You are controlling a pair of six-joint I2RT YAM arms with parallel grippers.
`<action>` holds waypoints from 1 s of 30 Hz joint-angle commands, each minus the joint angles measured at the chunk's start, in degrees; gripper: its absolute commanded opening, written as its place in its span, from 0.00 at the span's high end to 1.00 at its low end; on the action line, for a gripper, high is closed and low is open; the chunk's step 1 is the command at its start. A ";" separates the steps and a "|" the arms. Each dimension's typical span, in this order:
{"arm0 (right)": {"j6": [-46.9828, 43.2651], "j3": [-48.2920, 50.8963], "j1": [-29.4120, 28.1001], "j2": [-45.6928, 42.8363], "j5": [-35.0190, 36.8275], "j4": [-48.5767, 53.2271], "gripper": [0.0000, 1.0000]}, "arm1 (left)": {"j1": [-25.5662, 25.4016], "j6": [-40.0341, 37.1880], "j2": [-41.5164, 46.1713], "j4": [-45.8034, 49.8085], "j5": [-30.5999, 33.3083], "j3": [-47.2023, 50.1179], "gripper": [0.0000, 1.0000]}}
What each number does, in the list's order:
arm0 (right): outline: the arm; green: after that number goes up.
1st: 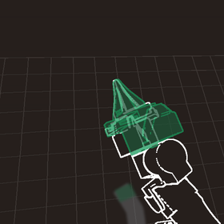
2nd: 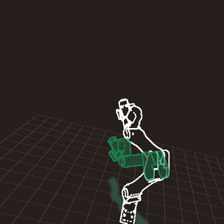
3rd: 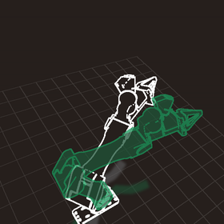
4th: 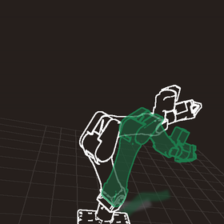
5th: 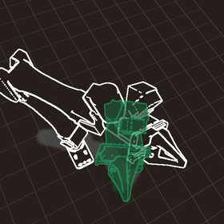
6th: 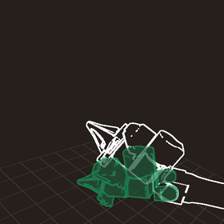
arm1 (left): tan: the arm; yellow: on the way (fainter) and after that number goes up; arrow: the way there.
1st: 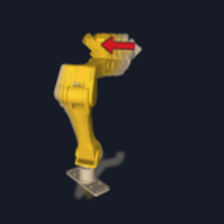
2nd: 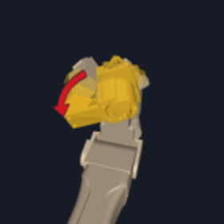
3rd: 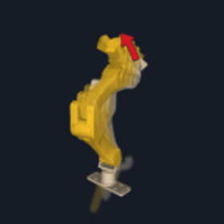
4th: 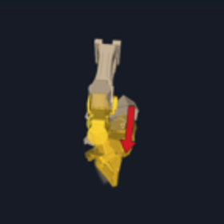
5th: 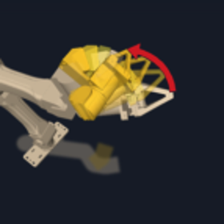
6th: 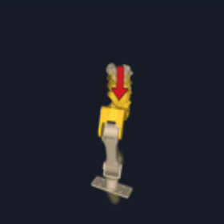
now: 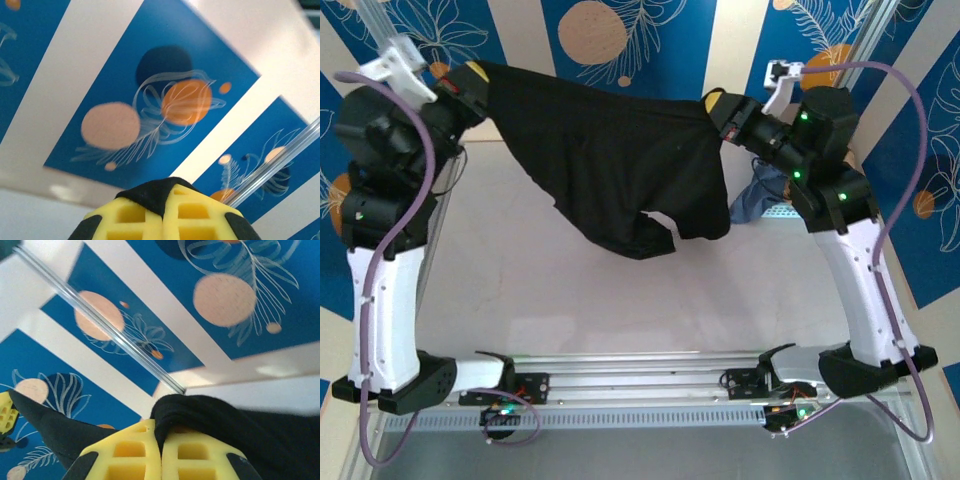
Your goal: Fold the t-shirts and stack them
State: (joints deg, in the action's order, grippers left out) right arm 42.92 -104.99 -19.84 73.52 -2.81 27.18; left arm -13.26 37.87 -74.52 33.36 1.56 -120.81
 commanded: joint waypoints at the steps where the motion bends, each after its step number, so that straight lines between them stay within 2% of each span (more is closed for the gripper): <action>1: -2.73 -2.82 0.76 -0.57 3.93 -3.63 1.00 | 1.35 -3.36 -2.07 -4.89 7.06 -8.13 1.00; 7: -2.86 -9.35 1.32 8.19 6.61 -5.82 1.00 | 3.01 -3.42 -14.86 -3.95 9.40 -23.87 1.00; 13: -0.47 -20.97 3.87 26.56 6.26 -4.07 1.00 | 8.16 1.92 -29.30 -6.90 7.89 -28.60 1.00; 16: 0.83 -33.22 4.50 40.01 5.04 1.44 1.00 | 10.86 3.37 -39.06 -6.70 6.13 -34.03 1.00; 18: 1.84 -45.38 4.71 51.08 2.39 7.18 1.00 | 12.45 4.75 -45.48 -6.60 3.48 -36.54 1.00; 19: 2.90 -50.80 4.87 55.70 0.83 9.94 0.95 | 13.03 5.05 -47.70 -6.61 1.76 -37.03 1.00; 20: 4.30 -57.06 5.04 60.72 -0.94 13.92 0.74 | 13.38 5.11 -50.00 -5.52 0.04 -37.47 0.86; 21: 5.59 -61.90 5.29 64.44 -2.38 18.05 0.57 | 13.52 4.18 -51.58 -3.90 -1.62 -37.55 0.60; 22: 6.03 -64.47 5.41 66.44 -3.02 21.22 0.48 | 13.52 3.41 -52.54 -1.60 -2.72 -37.56 0.44; 23: 5.32 -65.43 5.27 67.10 -3.31 24.63 0.42 | 13.39 2.30 -52.96 2.03 -3.97 -37.55 0.36; 25: 2.88 -61.88 4.50 64.76 -2.69 29.11 0.39 | 12.57 -0.42 -52.39 10.65 -4.82 -37.08 0.32; 26: 1.39 -56.77 3.89 61.88 -2.17 30.09 0.39 | 11.68 -2.01 -50.93 15.22 -4.08 -35.32 0.32; 28: -0.46 -41.14 2.62 53.28 -0.70 27.43 0.41 | 9.86 -3.03 -45.59 20.97 -1.18 -25.95 0.32; 30: 0.66 -17.34 1.45 40.81 0.39 16.78 0.43 | 7.94 -0.75 -35.99 19.90 -1.10 -6.79 0.34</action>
State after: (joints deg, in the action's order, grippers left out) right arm 44.82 -139.22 -15.84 130.93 -2.85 48.07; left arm -1.91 37.89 -122.98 45.63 0.43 -140.25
